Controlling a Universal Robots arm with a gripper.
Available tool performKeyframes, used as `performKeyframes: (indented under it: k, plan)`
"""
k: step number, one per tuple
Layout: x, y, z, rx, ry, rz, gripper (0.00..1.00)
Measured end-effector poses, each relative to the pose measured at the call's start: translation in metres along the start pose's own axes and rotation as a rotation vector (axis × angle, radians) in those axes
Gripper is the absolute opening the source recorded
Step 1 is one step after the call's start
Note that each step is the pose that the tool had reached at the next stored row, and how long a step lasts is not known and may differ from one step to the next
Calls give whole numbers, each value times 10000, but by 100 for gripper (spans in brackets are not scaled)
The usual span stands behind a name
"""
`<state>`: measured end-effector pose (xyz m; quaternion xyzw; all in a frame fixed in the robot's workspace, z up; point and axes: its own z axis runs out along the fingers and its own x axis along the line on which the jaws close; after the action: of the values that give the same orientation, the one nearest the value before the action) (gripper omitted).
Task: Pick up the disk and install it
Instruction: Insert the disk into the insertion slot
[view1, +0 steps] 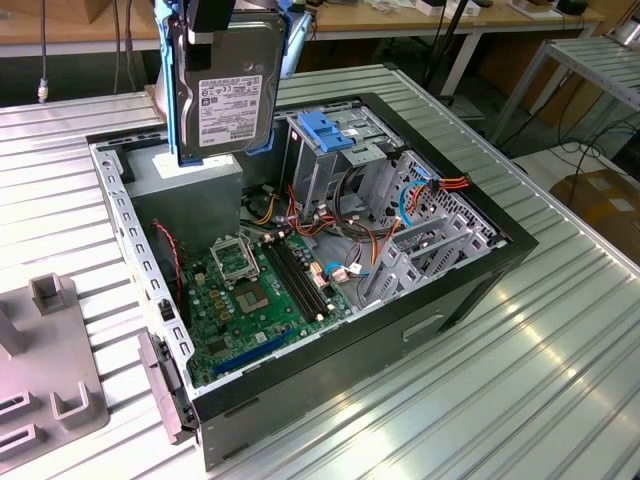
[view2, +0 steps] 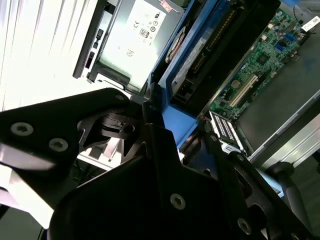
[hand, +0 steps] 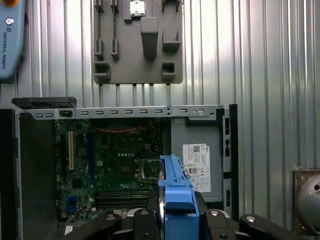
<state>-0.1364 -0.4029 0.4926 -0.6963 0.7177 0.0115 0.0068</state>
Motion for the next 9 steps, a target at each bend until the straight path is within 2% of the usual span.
performKeyframes:
  k: [9]
  plan:
    - [22,-1,0,0,-1,-1,37]
